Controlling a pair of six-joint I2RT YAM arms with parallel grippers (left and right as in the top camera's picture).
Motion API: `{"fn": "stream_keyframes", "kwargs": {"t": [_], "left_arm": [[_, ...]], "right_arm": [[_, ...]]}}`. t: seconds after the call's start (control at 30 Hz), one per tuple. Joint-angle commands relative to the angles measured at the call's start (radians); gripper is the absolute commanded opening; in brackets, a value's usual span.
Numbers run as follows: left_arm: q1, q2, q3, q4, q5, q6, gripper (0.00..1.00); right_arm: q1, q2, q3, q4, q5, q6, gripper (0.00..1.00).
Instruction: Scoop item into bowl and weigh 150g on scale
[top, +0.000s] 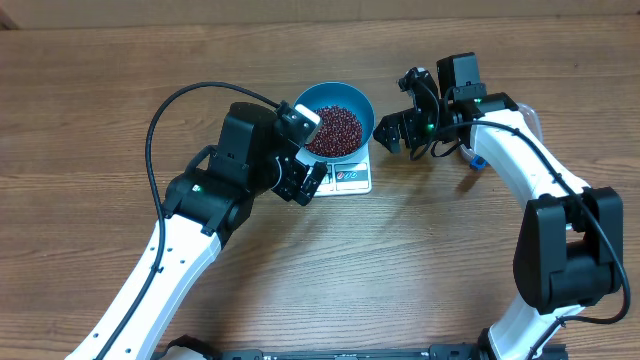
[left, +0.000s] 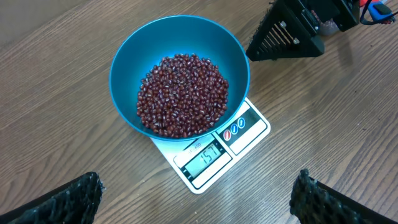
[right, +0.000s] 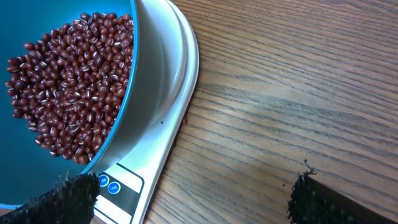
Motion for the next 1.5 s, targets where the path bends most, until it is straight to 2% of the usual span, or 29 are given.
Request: {"fn": "stream_keyframes", "kwargs": {"t": [0.0, 1.47], "left_arm": [[0.002, -0.019, -0.001, 0.000, 0.014, 0.019, 0.99], [0.002, -0.019, -0.001, 0.000, 0.014, 0.019, 1.00]], "right_arm": [[0.004, 0.013, -0.002, 0.006, -0.016, 0.007, 1.00], [0.021, 0.035, -0.002, 0.011, -0.032, 0.030, 1.00]]}}
